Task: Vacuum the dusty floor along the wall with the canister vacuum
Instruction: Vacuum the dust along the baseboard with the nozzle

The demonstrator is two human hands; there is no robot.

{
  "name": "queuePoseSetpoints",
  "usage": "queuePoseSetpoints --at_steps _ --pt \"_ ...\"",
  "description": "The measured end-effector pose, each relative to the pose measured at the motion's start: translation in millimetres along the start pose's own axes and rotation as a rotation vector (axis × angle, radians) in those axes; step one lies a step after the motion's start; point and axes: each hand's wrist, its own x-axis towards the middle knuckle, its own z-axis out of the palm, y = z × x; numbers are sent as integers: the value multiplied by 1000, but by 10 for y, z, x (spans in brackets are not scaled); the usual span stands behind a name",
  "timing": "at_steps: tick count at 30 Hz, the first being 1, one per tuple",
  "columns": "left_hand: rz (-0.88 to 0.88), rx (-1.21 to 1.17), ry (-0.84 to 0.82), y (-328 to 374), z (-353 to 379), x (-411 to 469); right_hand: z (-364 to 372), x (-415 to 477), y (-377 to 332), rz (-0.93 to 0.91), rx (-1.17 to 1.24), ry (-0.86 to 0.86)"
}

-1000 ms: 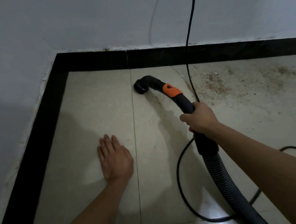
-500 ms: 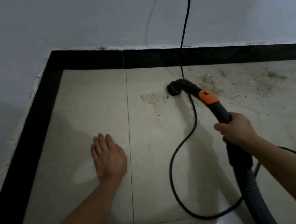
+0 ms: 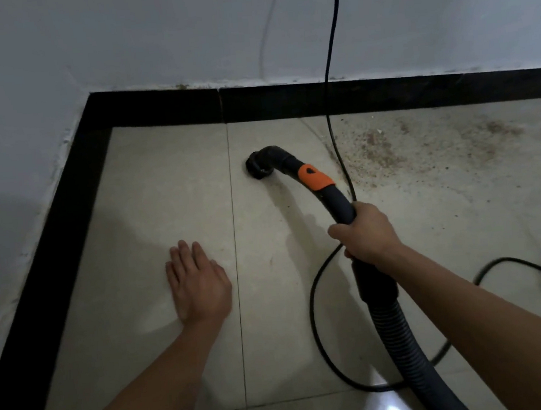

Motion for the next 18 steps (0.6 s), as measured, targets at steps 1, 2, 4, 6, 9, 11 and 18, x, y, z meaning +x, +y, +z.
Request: queuePoseSetpoints --at_steps 1,2,4,6,9,11,18 --pt "1 -1 0 -3 0 0 10 3 -28 -14 -20 -26" --pt "1 -4 -1 -8 -1 0 1 6 -29 -21 -29 -40" --pt "4 -7 -6 -16 -6 1 -87 10 55 2 -20 -17" --pt "5 -5 -7 -16 -1 6 -239 0 216 50 -13 55" --pt "1 -2 -12 -19 8 13 -412 -111 471 93 -30 139" --pt "4 -2 -11 -16 3 8 -410 -226 575 89 -50 129" --pt "14 -11 -8 -10 -35 -21 -202 -314 465 41 26 98"
